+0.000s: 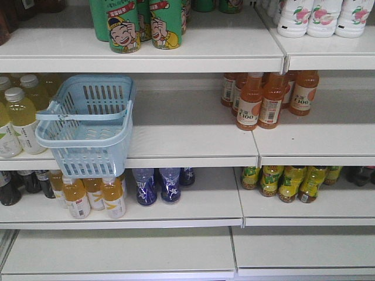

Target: Place coke in basket with both arms

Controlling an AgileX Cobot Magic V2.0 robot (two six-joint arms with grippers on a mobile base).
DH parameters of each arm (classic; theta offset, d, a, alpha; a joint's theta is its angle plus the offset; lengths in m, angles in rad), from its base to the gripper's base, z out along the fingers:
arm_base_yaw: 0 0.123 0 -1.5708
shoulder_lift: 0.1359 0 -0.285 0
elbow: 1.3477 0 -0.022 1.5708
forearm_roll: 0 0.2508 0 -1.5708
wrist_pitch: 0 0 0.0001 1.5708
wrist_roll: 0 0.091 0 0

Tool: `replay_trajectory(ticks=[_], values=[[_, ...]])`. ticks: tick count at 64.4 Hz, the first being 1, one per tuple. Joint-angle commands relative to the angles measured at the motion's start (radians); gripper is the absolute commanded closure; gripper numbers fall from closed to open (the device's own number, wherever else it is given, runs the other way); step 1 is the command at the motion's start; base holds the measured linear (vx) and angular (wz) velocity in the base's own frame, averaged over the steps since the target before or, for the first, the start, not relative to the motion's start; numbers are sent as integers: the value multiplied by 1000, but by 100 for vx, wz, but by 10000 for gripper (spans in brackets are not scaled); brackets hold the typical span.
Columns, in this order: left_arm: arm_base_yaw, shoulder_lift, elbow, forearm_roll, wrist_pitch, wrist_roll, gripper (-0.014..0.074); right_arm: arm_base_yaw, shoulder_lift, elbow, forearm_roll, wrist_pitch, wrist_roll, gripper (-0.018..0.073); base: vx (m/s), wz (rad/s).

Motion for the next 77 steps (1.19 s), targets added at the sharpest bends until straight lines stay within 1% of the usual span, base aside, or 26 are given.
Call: replay_trajectory(ticks=[1,7,17,24,27,33,40,46,52,58,69,77], values=[[-7,121,-85,-14,-24,82,603,0,-18,10,-5,-78,3,568,0,0],[-16,190,-89,-13,-75,86,603,0,-18,10,-5,-78,3,568,0,0],[-17,251,-89,-13,-85,86,603,0,-18,10,-5,-78,3,568,0,0],[-17,267,-89,-14,-115,84,603,0,-18,10,-5,-78,3,568,0,0],[-22,268,-89,-28,-130,68,603,0,-18,10,-5,-78,3,568,0,0],[-41,268,-89,-70,-151,68,599,0,-18,10,-5,-78,3,568,0,0],[-64,268,-89,-72,-143,88,589,0,-18,10,-5,-78,3,568,0,0],[-76,268,-89,-72,-142,105,563,0,-18,10,-5,-78,3,568,0,0],[-78,268,-89,-72,-144,105,518,0,-18,10,-5,-78,3,568,0,0],[-99,268,-89,-72,-149,105,454,0,-18,10,-5,-78,3,568,0,0],[-138,269,-89,-72,-152,106,284,0,-18,10,-5,-78,3,568,0,0],[-163,269,-89,-72,-151,121,119,0,-18,10,-5,-78,3,568,0,0]])
